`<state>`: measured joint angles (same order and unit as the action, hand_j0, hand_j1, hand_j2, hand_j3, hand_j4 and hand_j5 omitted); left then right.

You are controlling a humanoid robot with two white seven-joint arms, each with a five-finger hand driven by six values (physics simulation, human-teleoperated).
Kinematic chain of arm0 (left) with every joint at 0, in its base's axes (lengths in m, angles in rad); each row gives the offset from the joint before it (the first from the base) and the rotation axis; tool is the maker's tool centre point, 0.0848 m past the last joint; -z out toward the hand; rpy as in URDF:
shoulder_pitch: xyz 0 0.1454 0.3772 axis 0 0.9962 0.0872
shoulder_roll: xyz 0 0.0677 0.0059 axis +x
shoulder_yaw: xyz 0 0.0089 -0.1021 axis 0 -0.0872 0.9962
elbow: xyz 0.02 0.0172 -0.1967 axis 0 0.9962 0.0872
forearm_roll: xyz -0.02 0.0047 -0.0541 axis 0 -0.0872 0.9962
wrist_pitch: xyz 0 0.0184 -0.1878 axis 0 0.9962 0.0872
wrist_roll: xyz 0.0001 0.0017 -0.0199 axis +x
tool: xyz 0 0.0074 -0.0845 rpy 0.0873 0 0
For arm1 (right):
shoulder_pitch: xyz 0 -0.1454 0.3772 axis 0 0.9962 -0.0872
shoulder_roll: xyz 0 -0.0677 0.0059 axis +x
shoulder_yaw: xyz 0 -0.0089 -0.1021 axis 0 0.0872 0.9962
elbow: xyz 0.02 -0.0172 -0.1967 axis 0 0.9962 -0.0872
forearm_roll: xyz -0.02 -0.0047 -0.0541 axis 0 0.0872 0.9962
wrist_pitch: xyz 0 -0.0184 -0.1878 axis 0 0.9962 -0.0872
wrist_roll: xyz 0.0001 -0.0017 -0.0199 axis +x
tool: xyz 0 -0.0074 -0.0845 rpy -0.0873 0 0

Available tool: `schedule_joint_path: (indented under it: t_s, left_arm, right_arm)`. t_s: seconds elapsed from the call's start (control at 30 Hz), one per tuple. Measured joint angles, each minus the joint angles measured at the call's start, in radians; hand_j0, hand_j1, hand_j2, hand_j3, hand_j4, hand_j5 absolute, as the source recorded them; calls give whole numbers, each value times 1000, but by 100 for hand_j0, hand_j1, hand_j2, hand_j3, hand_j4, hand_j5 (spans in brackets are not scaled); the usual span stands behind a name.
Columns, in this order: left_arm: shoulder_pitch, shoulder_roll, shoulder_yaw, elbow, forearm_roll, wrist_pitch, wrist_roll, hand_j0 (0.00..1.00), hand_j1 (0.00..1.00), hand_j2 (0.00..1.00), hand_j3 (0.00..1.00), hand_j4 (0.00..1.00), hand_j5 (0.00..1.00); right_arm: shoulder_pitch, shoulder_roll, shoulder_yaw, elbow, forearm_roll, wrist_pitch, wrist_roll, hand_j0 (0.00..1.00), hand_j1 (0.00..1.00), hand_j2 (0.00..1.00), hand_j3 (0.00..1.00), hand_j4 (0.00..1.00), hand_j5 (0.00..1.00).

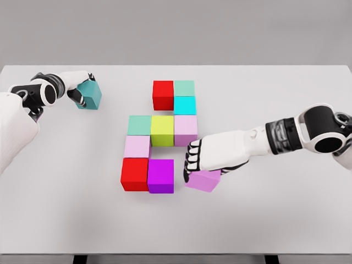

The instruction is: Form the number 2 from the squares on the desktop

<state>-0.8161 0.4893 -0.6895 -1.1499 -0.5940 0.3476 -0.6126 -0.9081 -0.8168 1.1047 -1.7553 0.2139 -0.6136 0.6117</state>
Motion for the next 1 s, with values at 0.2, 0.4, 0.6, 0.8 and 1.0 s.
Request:
schedule_joint_path:
  t_s: [0.2, 0.4, 0.6, 0.8, 1.0]
  left_arm:
    - [-2, -3, 6, -8, 5, 6, 1, 39, 39, 39, 39, 39, 39]
    - [-2, -12, 10, -12, 6, 24, 0, 40, 40, 40, 40, 40, 40]
    - [-9, -25, 11, -14, 7, 70, 0, 40, 40, 40, 40, 40, 40]
    - [-11, -32, 11, -38, 7, 122, 0, 40, 40, 40, 40, 40, 40]
    - [-9, -40, 11, -69, 7, 153, 0, 39, 39, 39, 39, 39, 39]
  right_arm:
    - [-6, 3, 8, 0, 4, 0, 0, 43, 43, 43, 43, 43, 43]
    - [-15, 10, 24, 0, 11, 0, 0, 43, 43, 43, 43, 43, 43]
    - [-28, 10, 33, 1, 15, 0, 0, 43, 43, 43, 43, 43, 43]
    - [-37, 11, 34, 2, 27, 0, 0, 43, 43, 43, 43, 43, 43]
    - [-46, 12, 34, 2, 42, 0, 0, 43, 43, 43, 43, 43, 43]
